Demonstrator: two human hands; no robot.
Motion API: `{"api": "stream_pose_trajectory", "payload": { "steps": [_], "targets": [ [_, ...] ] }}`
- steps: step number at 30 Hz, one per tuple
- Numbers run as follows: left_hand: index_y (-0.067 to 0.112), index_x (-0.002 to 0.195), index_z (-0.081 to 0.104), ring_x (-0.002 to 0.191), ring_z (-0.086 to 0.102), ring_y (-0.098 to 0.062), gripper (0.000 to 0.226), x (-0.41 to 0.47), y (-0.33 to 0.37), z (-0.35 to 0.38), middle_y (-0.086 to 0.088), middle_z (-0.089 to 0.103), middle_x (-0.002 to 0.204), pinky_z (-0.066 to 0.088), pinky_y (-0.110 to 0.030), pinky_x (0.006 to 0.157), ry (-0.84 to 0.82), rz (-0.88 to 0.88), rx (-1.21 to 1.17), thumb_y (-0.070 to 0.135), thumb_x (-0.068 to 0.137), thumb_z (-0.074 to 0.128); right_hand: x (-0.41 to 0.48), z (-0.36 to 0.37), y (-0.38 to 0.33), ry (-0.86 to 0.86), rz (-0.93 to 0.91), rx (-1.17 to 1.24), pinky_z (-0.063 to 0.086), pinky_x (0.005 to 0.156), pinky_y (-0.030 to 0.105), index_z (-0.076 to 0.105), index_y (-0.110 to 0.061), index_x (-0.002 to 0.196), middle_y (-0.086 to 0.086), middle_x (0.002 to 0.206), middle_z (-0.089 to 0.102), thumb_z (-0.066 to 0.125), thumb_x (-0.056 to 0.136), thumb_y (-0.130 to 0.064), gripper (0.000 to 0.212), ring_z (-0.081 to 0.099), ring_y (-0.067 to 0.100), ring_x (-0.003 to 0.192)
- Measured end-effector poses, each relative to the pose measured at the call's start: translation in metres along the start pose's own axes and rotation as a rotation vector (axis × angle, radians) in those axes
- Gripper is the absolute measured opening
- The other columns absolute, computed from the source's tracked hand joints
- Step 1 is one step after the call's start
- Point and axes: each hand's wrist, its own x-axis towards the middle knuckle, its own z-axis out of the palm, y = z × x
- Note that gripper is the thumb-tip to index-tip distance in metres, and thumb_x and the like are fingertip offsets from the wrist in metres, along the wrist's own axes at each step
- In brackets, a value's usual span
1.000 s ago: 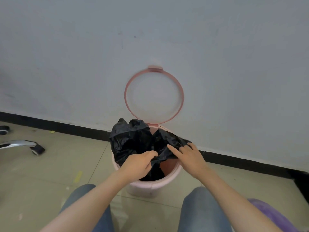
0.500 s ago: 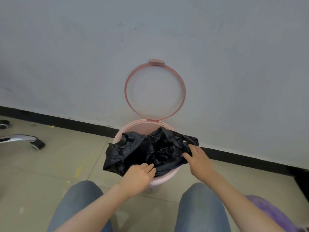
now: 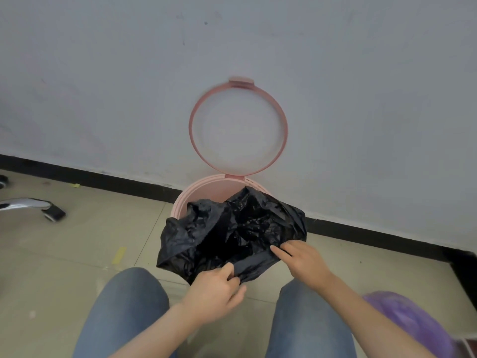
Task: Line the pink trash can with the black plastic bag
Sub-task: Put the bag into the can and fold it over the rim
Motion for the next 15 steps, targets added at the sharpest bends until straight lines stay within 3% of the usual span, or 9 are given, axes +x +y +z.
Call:
{"api": "stream_pose_trajectory", "payload": {
  "steps": [3,5,6,8,10,11,13,15],
  "targets": [
    [0.02,0.054,0.063,0.078,0.047,-0.016,0.029,0.018,0.007,0.0,-0.001,0.066,0.079,0.041,-0.021,0.044,0.107,-0.058,0.024,0.035,0.077,0.051,-0.007,0.001,-0.001,-0.055,0.013,-0.007,0.057,0.064,0.025,0.069,-0.012,0.09,0.003,0.075,0.074,0.039,0.068,-0.007,0.038,0.07,0.019,0.069],
    [0.027,0.089,0.067,0.102,0.045,-0.023,0.03,0.027,0.007,0.003,-0.008,0.069,0.109,0.056,-0.032,0.068,0.01,-0.106,0.077,0.04,0.076,0.044,-0.013,0.002,-0.004,-0.118,0.061,0.017,0.057,0.07,0.025,0.058,-0.014,0.097,0.003,0.082,0.075,0.037,0.066,-0.012,0.038,0.071,0.018,0.076],
    [0.029,0.108,0.059,0.111,0.042,-0.027,0.04,0.03,0.004,0.005,-0.012,0.066,0.118,0.056,-0.041,0.077,-0.079,-0.154,0.086,0.043,0.076,0.039,-0.015,0.001,-0.005,-0.158,0.091,0.047,0.055,0.073,0.023,0.053,-0.014,0.098,0.004,0.085,0.074,0.036,0.065,-0.014,0.037,0.069,0.017,0.08],
    [0.033,0.125,0.044,0.117,0.039,-0.032,0.052,0.027,0.0,0.016,-0.013,0.064,0.123,0.051,-0.054,0.084,-0.193,-0.228,0.106,0.049,0.077,0.033,-0.014,0.001,-0.007,-0.282,0.229,0.217,0.044,0.077,0.021,0.051,-0.01,0.096,0.006,0.089,0.069,0.033,0.068,-0.016,0.034,0.062,0.019,0.086],
    [0.036,0.127,0.04,0.117,0.042,-0.036,0.053,0.02,0.0,0.023,-0.013,0.065,0.121,0.049,-0.058,0.086,-0.277,-0.241,0.158,0.051,0.077,0.032,-0.007,-0.001,-0.01,-0.341,0.492,0.497,0.034,0.072,0.019,0.053,-0.006,0.097,0.007,0.093,0.059,0.027,0.079,-0.02,0.035,0.054,0.021,0.088],
    [0.037,0.127,0.04,0.116,0.047,-0.037,0.052,0.017,0.001,0.025,-0.013,0.065,0.121,0.048,-0.059,0.087,-0.315,-0.248,0.171,0.05,0.077,0.033,-0.004,0.0,-0.012,-0.331,0.665,0.634,0.033,0.069,0.02,0.054,-0.006,0.095,0.005,0.09,0.056,0.028,0.086,-0.019,0.031,0.051,0.021,0.086],
    [0.037,0.128,0.039,0.109,0.058,-0.036,0.052,0.012,0.004,0.024,-0.012,0.066,0.119,0.047,-0.059,0.088,-0.366,-0.268,0.205,0.052,0.077,0.04,0.005,0.001,-0.015,-0.121,0.925,0.726,0.031,0.059,0.017,0.055,-0.009,0.085,0.005,0.082,0.055,0.037,0.091,-0.013,0.02,0.05,0.022,0.079],
    [0.038,0.126,0.04,0.103,0.065,-0.035,0.063,0.011,0.005,0.024,-0.011,0.068,0.117,0.05,-0.057,0.083,-0.392,-0.259,0.191,0.054,0.069,0.063,0.019,-0.004,-0.025,0.125,0.918,0.545,0.034,0.062,0.014,0.06,-0.007,0.083,0.011,0.086,0.061,0.039,0.085,-0.02,0.025,0.054,0.025,0.084]
  ]
}}
